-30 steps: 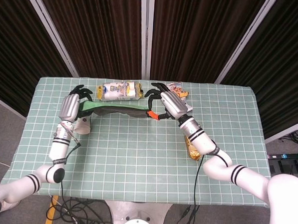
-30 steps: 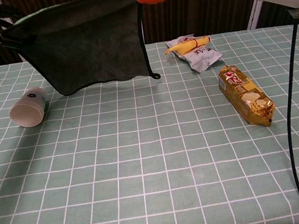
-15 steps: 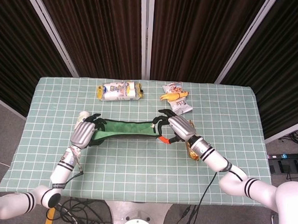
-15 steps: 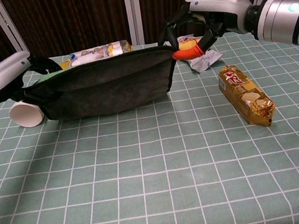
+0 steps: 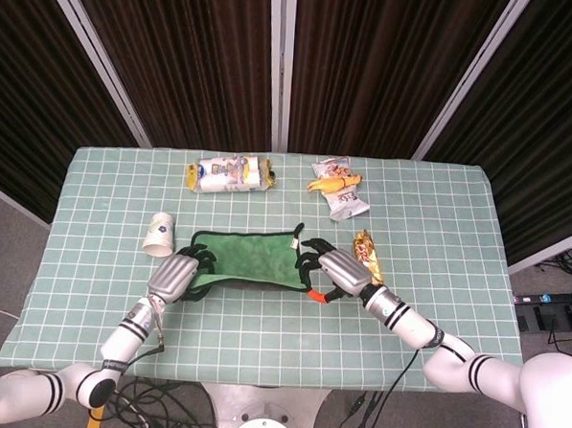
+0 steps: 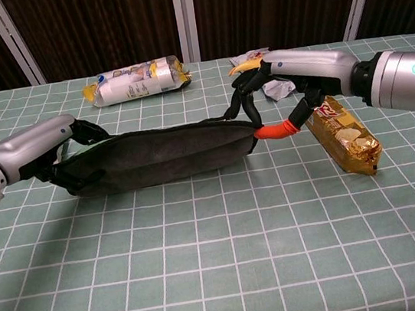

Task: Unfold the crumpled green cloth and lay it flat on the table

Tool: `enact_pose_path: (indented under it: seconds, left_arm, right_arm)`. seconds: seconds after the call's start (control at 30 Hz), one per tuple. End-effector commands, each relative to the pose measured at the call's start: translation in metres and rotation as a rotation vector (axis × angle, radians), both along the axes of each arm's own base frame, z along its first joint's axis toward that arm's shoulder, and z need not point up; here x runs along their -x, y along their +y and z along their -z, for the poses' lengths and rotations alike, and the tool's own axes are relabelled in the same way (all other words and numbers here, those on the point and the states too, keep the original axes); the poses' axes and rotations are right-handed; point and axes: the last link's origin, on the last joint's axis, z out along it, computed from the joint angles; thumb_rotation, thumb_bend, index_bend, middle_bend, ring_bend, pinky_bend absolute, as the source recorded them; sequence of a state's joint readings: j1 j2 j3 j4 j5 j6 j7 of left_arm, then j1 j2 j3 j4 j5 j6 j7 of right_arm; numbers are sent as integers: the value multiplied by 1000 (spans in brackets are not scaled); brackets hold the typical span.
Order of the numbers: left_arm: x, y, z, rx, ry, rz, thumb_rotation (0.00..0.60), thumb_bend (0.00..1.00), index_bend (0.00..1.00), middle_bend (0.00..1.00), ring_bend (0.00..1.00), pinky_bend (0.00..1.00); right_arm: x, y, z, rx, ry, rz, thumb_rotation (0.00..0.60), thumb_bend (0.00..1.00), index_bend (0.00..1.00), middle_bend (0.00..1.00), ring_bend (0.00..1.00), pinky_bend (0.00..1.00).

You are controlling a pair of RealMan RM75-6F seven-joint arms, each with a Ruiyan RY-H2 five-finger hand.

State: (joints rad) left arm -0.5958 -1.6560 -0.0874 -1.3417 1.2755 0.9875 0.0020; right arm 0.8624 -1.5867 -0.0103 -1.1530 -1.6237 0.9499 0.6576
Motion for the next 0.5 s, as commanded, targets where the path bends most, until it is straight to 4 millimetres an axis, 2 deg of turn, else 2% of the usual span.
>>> enact_pose_path:
  seconds: [0.03, 0.13, 0.33, 0.5]
  left_arm:
    - [-1, -1, 0, 34, 19, -1, 600, 307, 370, 253, 131, 183]
    - [-4, -3, -2, 66, 29, -1, 578, 256, 323, 237, 129, 183]
    - [-10, -7, -6, 98, 23, 5, 435, 150, 247, 193, 115, 184]
    - [-14, -10, -13, 109, 18, 26, 332, 94, 222, 170, 101, 183]
  right_arm:
    - [1, 5, 7, 1, 19, -20, 600, 537, 688, 304, 54, 0]
    - [1, 9, 12, 3, 43, -54, 600, 537, 688, 304, 55, 0]
    - [5, 21, 19, -1, 79, -89, 600, 538, 688, 304, 52, 0]
    - [10, 30, 24, -7, 113, -118, 600, 538, 688, 303, 47, 0]
